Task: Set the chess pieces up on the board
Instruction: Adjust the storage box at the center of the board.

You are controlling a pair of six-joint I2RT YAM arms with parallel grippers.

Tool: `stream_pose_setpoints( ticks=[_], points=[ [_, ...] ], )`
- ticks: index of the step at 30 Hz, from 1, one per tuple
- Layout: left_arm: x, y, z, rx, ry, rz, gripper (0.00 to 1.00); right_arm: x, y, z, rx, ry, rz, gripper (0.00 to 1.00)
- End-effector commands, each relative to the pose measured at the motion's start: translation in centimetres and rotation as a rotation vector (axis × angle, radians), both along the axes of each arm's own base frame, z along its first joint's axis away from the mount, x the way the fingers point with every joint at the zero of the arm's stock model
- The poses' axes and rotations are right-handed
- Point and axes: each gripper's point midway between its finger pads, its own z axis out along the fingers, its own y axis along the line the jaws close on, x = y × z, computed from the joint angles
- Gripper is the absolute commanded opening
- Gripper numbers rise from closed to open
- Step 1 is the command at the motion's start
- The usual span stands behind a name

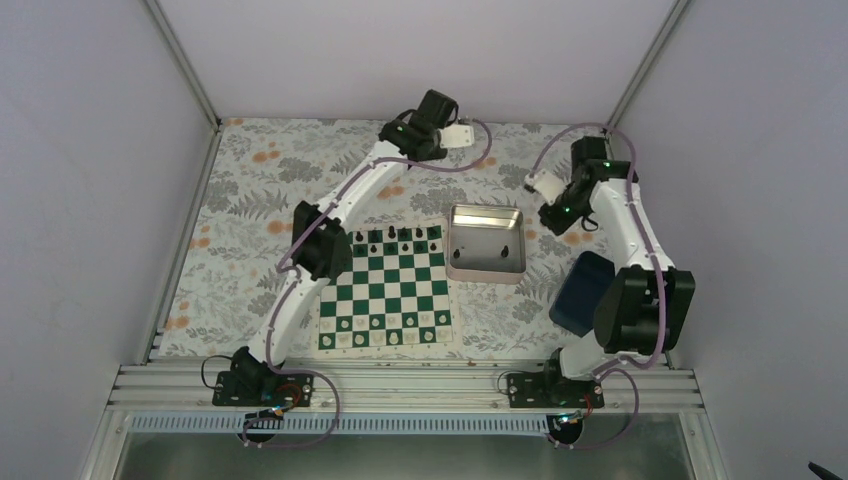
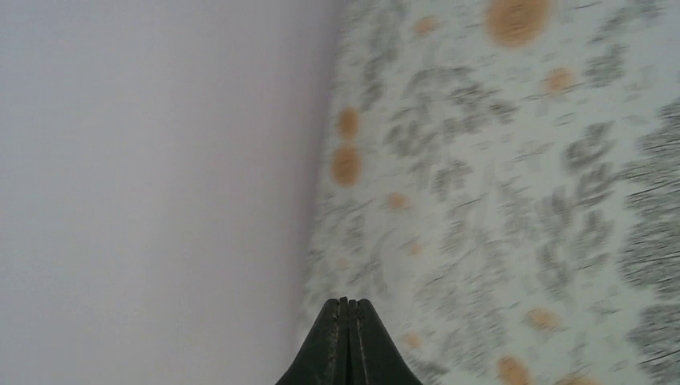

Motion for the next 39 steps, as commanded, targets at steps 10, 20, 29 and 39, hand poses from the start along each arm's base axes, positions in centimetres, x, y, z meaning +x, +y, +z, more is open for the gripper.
stream_pose_setpoints(
  ticks=[10, 20, 29, 39],
  points=[
    [-3.4, -6.4, -8.3, -0.145, 0.259, -0.198, 0.02, -12.1, 8.0, -4.8, 0.084, 0.375, 0.328, 0.04],
    [-4.2, -6.8, -11.7, -0.15, 0.346, -0.206, 0.02, -12.1, 10.7, -7.4, 0.086, 0.439, 0.388, 0.04],
    [-6.3, -8.0, -14.0, -0.136, 0.421, -0.255, 0.02, -12.0, 10.2, -10.0, 0.048, 0.453, 0.34, 0.04],
    [-7.5, -8.4, -14.0, -0.152, 0.465, -0.28, 0.02, -8.4, 9.0, -10.4, -0.013, 0.334, 0.227, 0.04]
  ],
)
